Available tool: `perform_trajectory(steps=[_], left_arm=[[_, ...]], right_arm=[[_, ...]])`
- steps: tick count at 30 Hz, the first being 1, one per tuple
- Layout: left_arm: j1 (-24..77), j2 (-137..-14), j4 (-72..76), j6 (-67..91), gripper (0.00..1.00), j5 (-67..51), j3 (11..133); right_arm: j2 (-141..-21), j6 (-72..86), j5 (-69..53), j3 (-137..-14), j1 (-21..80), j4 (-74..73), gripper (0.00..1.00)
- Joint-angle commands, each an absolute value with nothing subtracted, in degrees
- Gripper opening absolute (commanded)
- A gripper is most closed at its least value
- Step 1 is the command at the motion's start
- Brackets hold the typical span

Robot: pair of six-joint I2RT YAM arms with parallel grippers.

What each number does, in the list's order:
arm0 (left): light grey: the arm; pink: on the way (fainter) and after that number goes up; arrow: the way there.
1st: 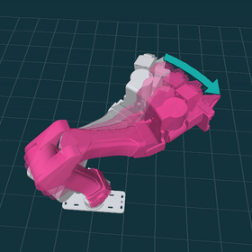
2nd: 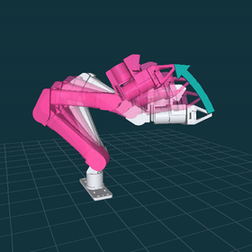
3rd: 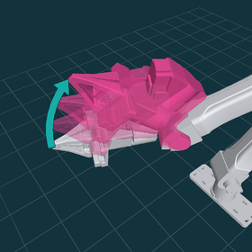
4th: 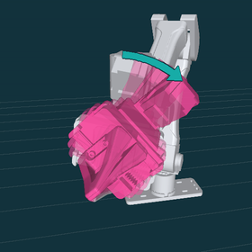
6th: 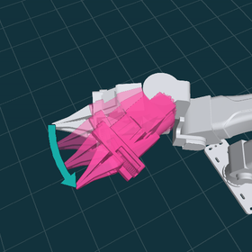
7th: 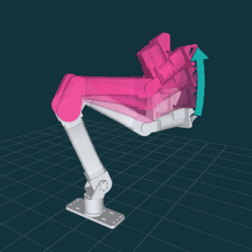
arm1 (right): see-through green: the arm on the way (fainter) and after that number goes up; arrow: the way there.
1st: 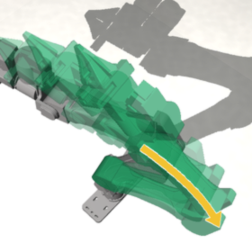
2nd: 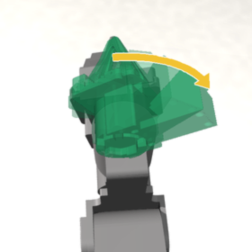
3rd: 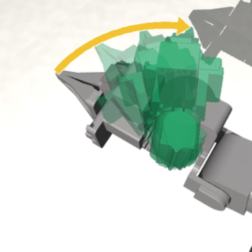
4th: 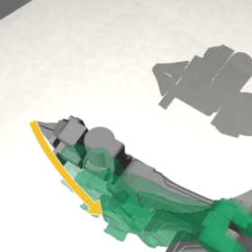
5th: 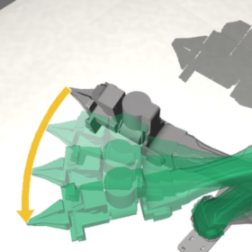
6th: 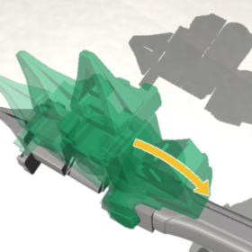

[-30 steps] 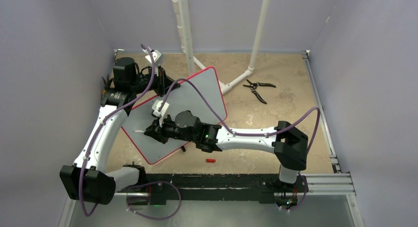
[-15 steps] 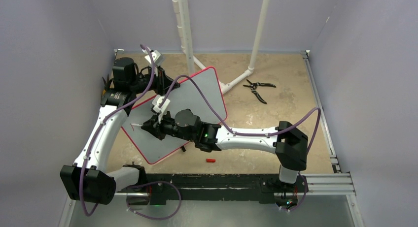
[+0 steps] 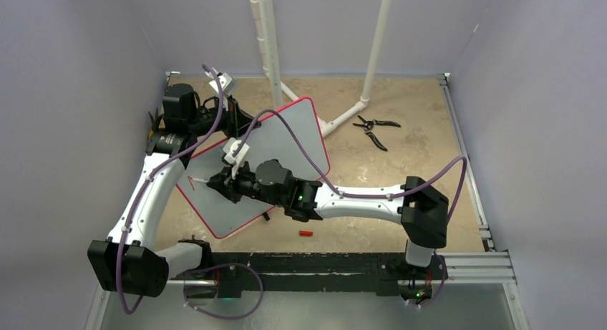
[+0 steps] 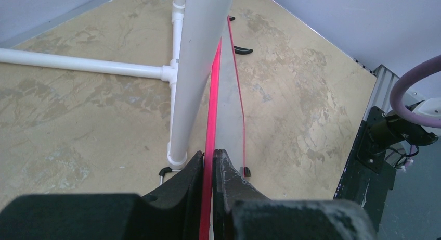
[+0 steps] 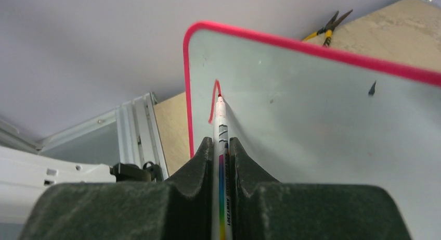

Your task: Write a sentence on the whiteboard

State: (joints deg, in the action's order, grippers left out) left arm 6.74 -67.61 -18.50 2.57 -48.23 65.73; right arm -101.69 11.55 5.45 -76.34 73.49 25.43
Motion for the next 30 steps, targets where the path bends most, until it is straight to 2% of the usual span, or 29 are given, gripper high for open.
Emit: perform_trajectory(steps=[1,12,30], left_arm=[[5.54,-67.58,-15.91,3.60,0.00,-48.16,65.65],[5.27,-67.76,-15.58,3.78,0.00,-48.69,65.49],[5.19,-67.85,-15.25,3.92,0.00,-49.37,65.17]], right_arm=[[-98.78,11.91,8.16,-72.99,72.91,25.75,0.00],[-97.44,12.72,9.76,-70.97,72.86,26.32,0.00],[-97.86,11.54,13.38,-75.42,72.86,30.76,0.00]])
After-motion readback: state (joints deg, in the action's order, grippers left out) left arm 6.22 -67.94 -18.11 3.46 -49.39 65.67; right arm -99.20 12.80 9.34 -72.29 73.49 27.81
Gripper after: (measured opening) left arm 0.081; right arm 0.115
